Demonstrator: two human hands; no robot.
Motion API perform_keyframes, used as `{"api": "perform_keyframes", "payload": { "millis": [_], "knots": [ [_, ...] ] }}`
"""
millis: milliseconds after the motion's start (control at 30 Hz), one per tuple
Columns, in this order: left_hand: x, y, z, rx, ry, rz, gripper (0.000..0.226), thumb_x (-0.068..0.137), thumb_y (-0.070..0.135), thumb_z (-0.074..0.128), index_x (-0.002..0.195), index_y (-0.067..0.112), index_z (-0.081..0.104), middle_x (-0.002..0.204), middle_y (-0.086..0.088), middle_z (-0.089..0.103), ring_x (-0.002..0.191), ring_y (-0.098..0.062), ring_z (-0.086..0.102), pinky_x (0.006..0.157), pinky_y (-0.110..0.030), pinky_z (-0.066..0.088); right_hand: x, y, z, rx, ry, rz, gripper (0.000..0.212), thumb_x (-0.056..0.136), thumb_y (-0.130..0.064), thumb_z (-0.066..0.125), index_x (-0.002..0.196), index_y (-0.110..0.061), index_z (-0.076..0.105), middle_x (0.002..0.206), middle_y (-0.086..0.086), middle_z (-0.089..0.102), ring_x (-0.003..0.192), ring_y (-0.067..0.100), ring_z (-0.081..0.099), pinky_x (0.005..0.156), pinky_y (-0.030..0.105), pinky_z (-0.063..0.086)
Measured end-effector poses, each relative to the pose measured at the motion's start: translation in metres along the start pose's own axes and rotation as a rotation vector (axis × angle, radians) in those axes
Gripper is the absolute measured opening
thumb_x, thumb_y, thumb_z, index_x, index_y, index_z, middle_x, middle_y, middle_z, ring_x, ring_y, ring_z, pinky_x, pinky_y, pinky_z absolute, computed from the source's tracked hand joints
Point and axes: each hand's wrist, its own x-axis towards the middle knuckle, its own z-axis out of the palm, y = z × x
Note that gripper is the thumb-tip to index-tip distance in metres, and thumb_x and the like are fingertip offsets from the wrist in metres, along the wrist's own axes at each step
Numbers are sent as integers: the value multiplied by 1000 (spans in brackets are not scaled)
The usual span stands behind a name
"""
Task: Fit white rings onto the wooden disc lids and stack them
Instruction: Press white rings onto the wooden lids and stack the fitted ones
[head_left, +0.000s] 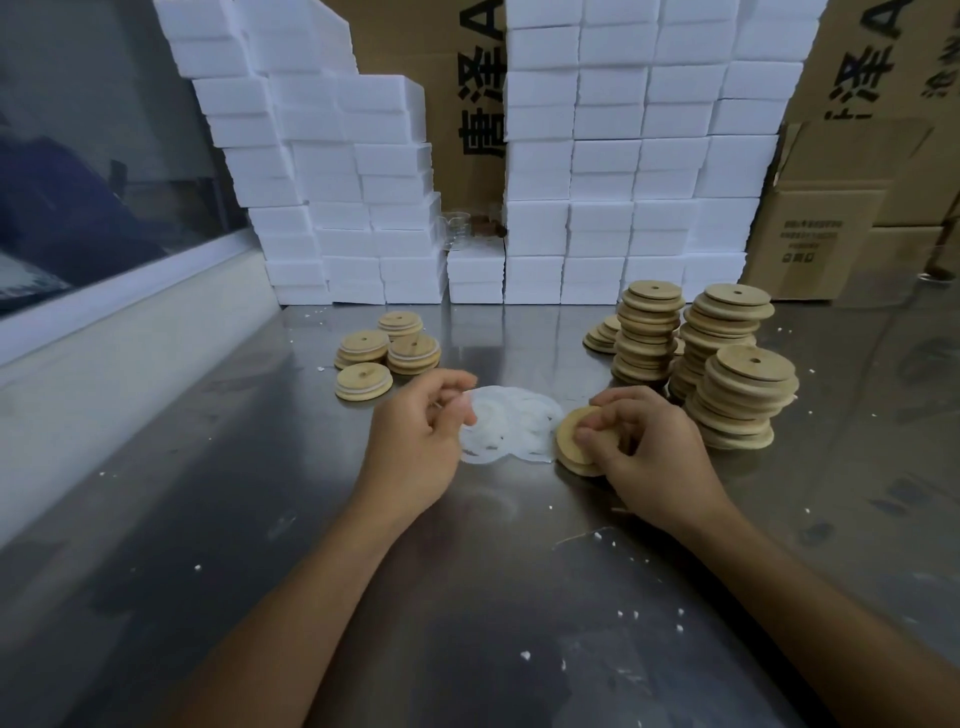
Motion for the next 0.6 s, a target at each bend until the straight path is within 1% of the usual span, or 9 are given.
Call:
{"api": "perform_keyframes", "payload": {
  "millis": [100,167,233,300,367,400,500,567,600],
  "knots": [
    [0,7,0,-228,-36,-82,27,93,1,58,84,23,70,66,8,68,45,-2,49,46,-16,40,-1,1,0,40,36,9,20,80,-15,80,97,-23,71,110,-13,58,104,14,62,96,39,52],
    [-1,10,-2,-328,-83,-130,20,92,2,60,82,15,72,65,3,68,44,-8,45,42,-19,39,-2,-1,0,81,38,23,24,80,-17,80,95,-31,68,100,-18,62,96,10,63,87,37,55],
    [-1,12,-4,-387,-152,-194,18,91,9,64,77,14,73,59,2,63,46,-10,43,43,-20,38,-2,-2,0,134,30,13,23,81,-15,80,87,-34,68,91,-15,67,87,9,64,75,30,54],
    [-1,13,-5,-411,-203,-261,17,87,16,68,73,18,76,58,-2,56,51,-12,41,46,-20,38,-4,-4,1,175,21,-31,26,82,-10,78,82,-34,70,88,-13,69,84,12,65,73,30,53],
    [-3,15,-4,-451,-225,-312,10,77,26,71,75,20,78,72,-12,61,62,-16,45,51,-21,39,-7,-9,2,212,-7,-77,24,84,-3,75,85,-27,77,94,-10,70,86,11,65,78,35,55],
    [-4,16,-3,-467,-228,-326,15,72,31,72,77,19,78,81,-15,66,68,-18,48,53,-22,40,-8,-12,3,223,-34,-87,23,85,0,72,88,-22,79,99,-8,70,91,11,64,83,37,55],
    [-7,17,5,-452,-225,-361,21,73,29,74,90,17,77,98,-14,72,81,-31,61,67,-33,55,-9,-18,6,286,-101,-103,28,89,8,59,92,-10,80,109,-4,70,104,14,64,90,43,55],
    [-9,18,11,-425,-206,-385,11,83,22,73,92,19,77,97,-8,74,91,-34,68,74,-43,61,-10,-24,7,361,-123,-121,26,92,-1,53,91,-8,79,106,-1,70,102,14,63,90,39,53],
    [-10,18,14,-420,-197,-389,7,85,20,71,89,20,77,95,-6,74,92,-31,69,71,-42,61,-12,-26,8,380,-136,-125,26,94,-10,53,92,-11,78,104,-2,69,99,13,63,88,33,52]
  ]
}}
